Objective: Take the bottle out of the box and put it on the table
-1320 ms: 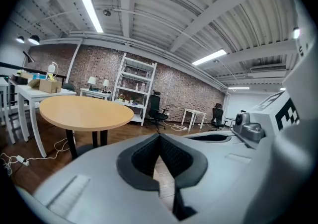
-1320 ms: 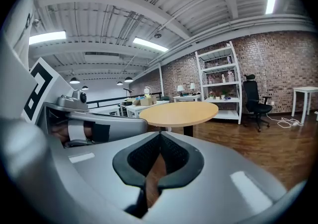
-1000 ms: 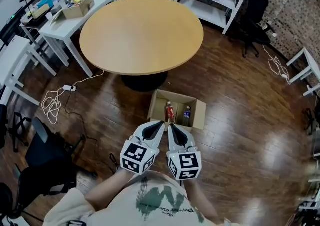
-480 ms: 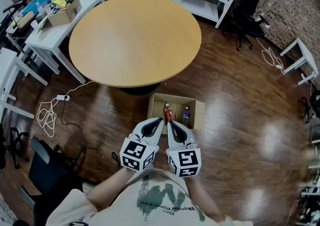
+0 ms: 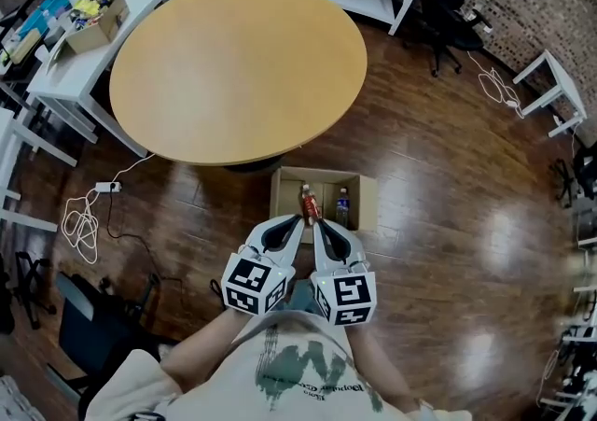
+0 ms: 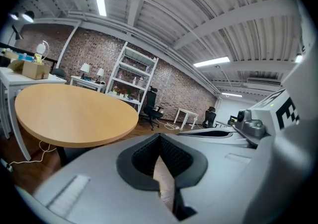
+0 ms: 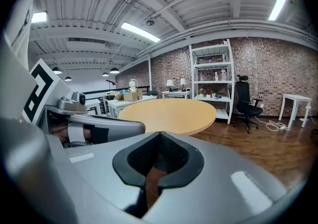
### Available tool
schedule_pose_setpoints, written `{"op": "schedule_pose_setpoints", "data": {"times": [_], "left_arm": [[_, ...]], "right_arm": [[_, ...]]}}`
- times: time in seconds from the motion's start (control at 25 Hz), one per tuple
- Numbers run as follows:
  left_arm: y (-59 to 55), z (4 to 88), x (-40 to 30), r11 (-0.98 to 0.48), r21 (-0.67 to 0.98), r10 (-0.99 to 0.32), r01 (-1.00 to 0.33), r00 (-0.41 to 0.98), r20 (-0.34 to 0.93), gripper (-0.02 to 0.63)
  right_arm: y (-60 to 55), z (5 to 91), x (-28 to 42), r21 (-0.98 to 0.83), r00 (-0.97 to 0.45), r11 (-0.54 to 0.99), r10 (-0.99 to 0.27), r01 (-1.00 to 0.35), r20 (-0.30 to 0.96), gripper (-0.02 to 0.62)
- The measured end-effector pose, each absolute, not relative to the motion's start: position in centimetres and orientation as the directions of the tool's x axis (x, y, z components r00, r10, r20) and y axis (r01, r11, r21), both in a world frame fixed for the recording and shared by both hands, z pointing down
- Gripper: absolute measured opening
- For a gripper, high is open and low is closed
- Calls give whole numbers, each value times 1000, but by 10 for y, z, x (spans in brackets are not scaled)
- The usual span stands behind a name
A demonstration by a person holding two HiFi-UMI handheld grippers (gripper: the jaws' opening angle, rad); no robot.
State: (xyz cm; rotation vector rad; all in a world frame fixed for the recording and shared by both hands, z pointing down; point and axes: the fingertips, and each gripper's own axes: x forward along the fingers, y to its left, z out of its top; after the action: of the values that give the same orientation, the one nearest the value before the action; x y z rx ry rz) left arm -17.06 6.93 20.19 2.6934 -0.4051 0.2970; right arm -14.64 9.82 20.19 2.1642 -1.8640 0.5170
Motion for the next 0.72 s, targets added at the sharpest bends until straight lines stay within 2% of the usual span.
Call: {"op": "schedule_pose_setpoints", "data": {"times": [0.36,0.72], "left_arm": [[58,218,-139,-868,360,-239,-341,924,299,-5],[46,249,-80,-851,363,-237,-378,895,378,-5]], "right_arm": [[84,219,-108,-83,113,-163,-897,-983,428,0],[62,251,-49,-136,42,-121,-879,-983,475,0]]}}
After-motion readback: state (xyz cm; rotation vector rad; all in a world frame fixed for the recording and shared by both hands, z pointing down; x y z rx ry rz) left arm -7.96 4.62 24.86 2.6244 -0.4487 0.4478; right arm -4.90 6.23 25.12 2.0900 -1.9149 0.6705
